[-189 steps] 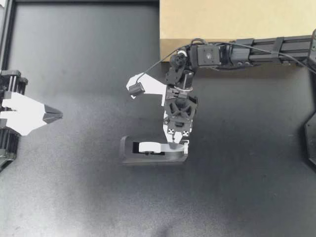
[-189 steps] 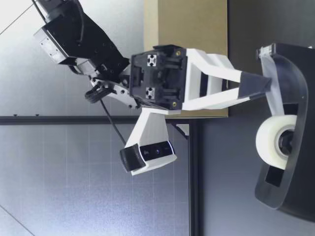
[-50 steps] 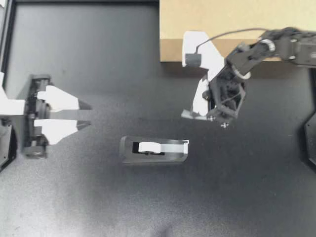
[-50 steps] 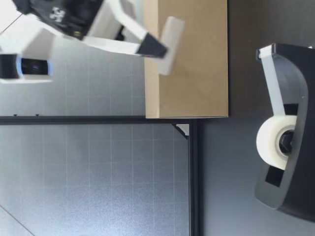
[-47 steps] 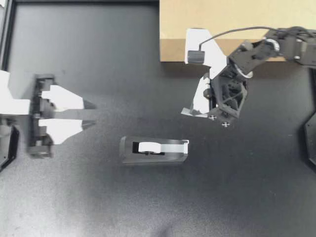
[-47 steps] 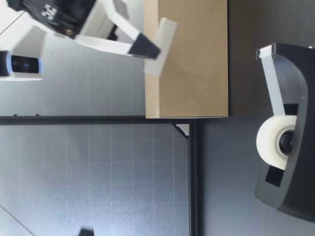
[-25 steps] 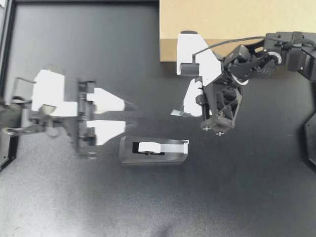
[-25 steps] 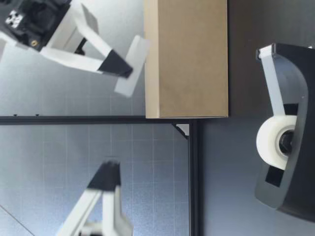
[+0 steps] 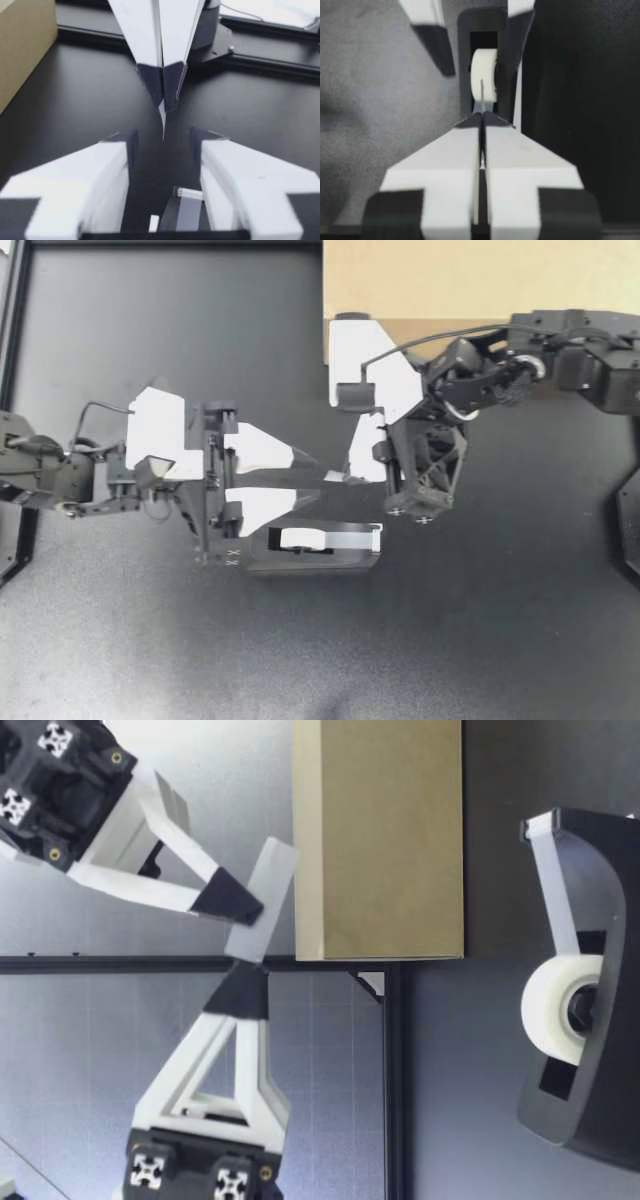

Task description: Cut a small piece of tape from the tape dispenser then place it on the cardboard box's edge.

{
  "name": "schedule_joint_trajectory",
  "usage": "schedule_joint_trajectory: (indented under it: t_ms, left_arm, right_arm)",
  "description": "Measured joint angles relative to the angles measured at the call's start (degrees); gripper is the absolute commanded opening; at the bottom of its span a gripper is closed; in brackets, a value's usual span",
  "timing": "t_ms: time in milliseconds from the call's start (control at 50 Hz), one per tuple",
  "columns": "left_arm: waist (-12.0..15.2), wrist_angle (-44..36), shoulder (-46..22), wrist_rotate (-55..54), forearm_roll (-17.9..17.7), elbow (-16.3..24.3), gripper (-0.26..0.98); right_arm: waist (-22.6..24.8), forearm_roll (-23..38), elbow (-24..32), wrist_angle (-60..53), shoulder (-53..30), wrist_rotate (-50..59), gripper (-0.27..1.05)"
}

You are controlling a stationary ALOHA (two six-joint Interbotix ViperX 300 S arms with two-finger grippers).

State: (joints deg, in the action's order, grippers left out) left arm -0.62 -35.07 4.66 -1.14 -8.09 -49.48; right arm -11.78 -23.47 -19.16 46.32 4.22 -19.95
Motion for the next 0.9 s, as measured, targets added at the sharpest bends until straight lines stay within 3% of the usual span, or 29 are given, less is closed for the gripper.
schedule_joint_trajectory:
  t_ms: [520,900]
  left_arm:
    - [0.0,-0.44,-1.49,0.0,-0.09,1.23,0.35]
    - [0.0,-1.14,-1.67,0.0,-0.09,1.23,-0.09]
  right_arm:
    - [0.18,0.79,2.02,1.14,-1.93,0.0,-0.1]
    - [0.18,0.97,2.11,1.41,-2.02,0.0,-0.1]
